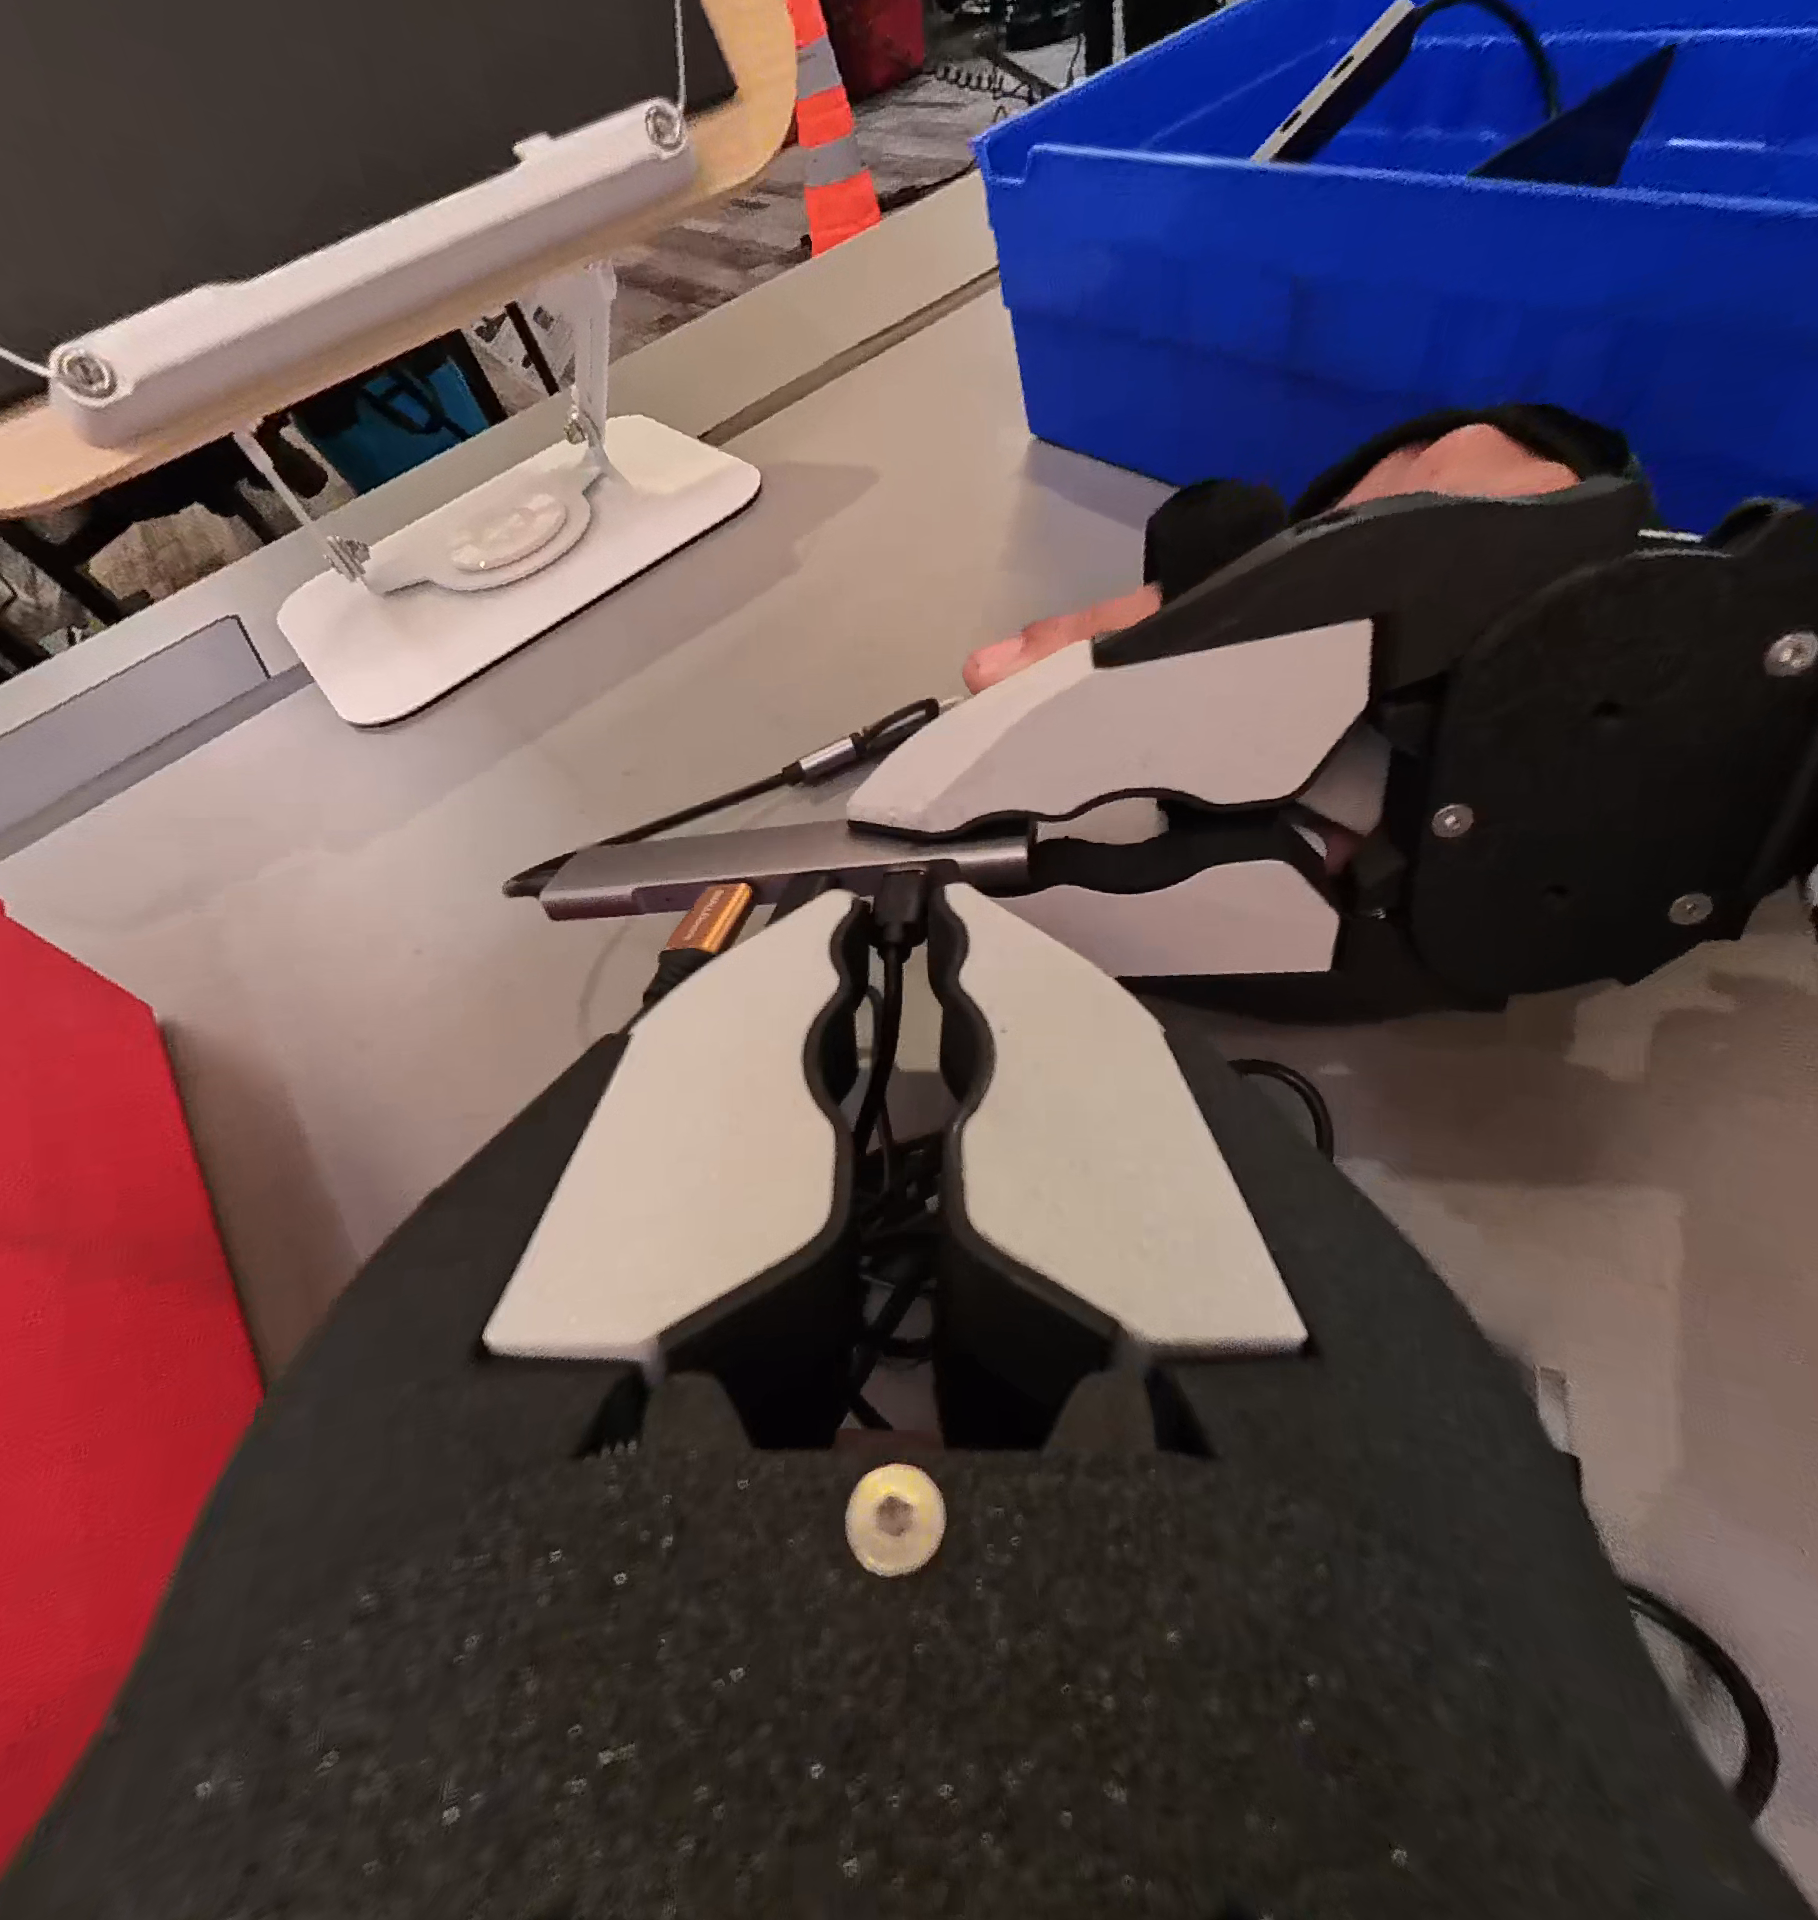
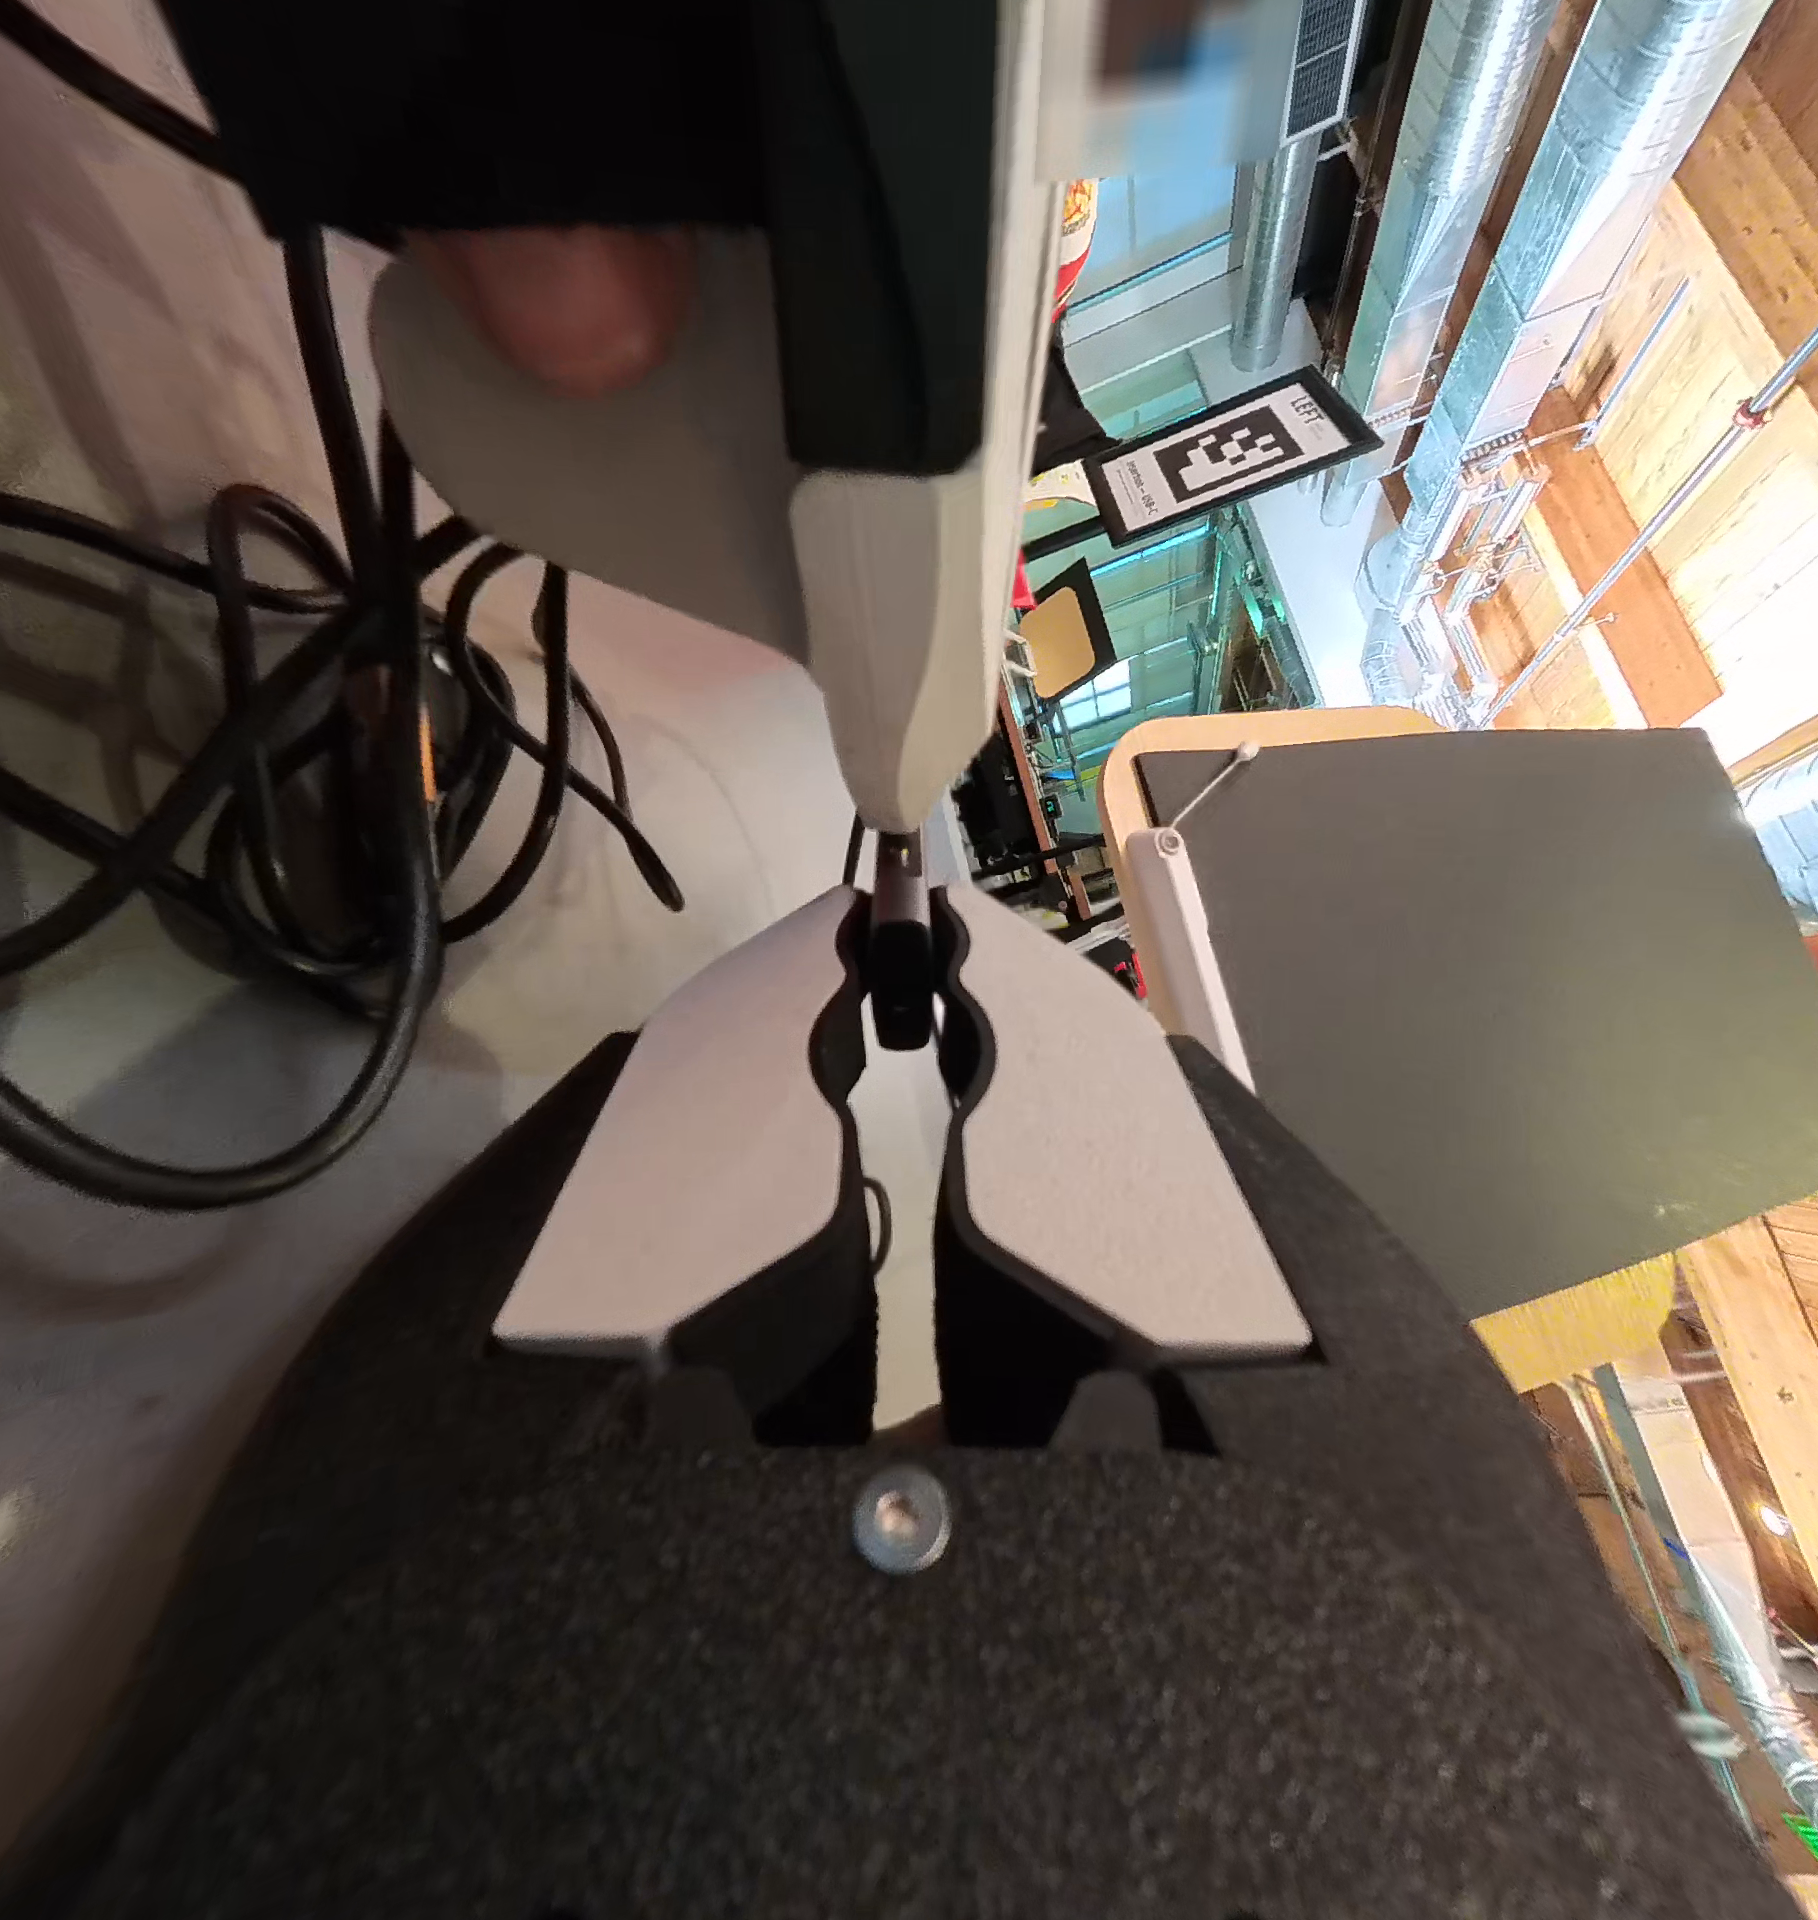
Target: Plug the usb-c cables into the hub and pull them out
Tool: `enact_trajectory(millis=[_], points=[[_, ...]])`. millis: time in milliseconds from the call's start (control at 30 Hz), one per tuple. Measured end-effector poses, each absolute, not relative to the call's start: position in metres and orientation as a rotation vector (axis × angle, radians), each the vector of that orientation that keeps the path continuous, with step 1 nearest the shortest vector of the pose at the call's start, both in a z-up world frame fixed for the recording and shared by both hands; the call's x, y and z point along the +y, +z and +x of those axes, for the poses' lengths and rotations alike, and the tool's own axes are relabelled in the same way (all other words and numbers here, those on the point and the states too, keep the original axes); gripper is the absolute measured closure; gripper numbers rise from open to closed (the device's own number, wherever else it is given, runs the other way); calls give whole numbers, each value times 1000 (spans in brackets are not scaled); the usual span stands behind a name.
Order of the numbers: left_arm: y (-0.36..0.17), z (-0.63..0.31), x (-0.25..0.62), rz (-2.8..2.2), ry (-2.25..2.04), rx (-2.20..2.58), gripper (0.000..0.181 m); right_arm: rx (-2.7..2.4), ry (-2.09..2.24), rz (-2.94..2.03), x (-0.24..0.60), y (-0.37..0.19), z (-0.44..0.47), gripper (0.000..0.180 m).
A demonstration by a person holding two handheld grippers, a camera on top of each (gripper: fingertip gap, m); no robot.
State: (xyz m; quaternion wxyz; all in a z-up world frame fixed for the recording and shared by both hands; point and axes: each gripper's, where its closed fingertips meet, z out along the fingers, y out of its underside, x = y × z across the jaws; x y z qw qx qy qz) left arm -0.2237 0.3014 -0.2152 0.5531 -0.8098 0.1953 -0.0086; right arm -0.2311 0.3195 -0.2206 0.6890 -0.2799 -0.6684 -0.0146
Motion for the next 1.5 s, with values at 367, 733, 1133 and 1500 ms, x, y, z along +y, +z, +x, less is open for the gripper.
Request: enact_trajectory(millis=[367,733,1133,1500], points=[[-217,-221,298,-1915,-21,532,171,-1500,-50,-621,315,-221,-229,172],[-224,-224,297,-1951,-72,562,171,-1518,-78,-591,314,-227,-232,172],[-187,-223,230,-1886,-85,392,154,-1447,-145,-568,326,-215,-227,171],[-217,-253,181,-1979,-85,307,159,-1300,-341,-647,352,-131,-204,171]])
